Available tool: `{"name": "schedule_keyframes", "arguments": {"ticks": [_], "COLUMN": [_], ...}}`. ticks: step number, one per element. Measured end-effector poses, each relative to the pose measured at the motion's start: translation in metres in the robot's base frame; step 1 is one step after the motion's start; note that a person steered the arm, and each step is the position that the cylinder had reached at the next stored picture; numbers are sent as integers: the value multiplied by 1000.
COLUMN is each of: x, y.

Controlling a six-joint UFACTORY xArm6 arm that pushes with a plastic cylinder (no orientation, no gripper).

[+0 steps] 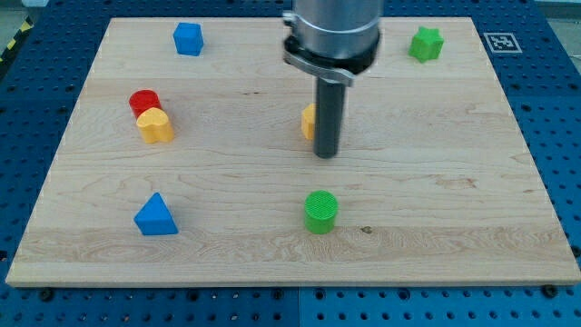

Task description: Move the hexagon diagonally top right to the triangle

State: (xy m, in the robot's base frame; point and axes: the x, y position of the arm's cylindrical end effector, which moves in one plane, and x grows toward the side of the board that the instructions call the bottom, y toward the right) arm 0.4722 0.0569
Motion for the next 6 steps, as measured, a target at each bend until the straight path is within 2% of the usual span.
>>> {"name": "schedule_keyframes", "arguments": {"ticks": [1,2,3,4,5,6], "x": [3,-43,-62,-62,-62,-62], "y": [59,70,22,-46,-88,-56]}}
